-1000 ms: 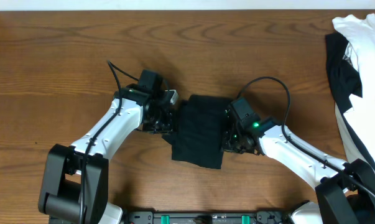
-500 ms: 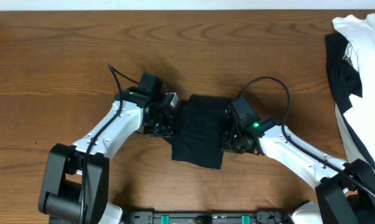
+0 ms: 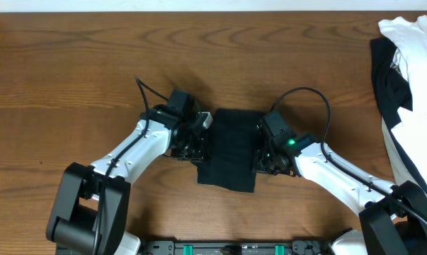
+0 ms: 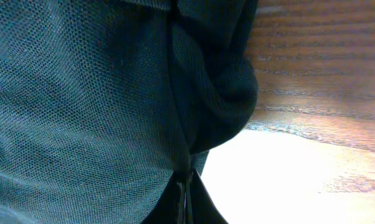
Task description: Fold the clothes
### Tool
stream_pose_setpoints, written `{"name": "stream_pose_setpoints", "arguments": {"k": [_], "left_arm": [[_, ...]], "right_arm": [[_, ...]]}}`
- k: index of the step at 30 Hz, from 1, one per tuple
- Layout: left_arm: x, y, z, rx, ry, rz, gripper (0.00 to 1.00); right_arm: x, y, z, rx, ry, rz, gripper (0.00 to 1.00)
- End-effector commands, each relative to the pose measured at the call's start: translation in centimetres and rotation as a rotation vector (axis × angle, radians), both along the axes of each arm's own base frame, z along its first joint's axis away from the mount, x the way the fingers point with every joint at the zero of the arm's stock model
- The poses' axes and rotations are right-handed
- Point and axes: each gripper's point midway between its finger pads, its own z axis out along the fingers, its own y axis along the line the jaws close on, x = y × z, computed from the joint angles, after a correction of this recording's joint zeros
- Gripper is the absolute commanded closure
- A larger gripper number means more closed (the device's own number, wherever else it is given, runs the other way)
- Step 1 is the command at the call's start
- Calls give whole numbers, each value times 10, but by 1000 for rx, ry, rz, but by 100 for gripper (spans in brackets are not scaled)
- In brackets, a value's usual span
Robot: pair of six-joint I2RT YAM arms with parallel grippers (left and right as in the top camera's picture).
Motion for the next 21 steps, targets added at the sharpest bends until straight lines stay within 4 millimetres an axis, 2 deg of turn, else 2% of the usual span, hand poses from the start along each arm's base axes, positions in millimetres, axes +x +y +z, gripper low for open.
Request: {"name": "stream_pose_setpoints", "arguments": {"k": [1, 2, 5, 13, 21], "left_arm": [[-4, -3, -4, -7, 18, -6, 89], [-4, -3, -4, -6, 20, -6, 94], [-3, 1, -8, 22, 17, -3, 94], [4, 40, -24, 256, -32, 30, 94], [10, 53, -28, 337, -37, 112, 94]], "right_arm": [[2, -8, -3, -24, -4, -6, 99], [1, -8, -3, -24, -4, -6, 99], [0, -9, -3, -28, 2, -6, 99], [-1, -16, -5, -57, 7, -19, 99], [5, -27, -5, -60, 13, -63, 99]]}}
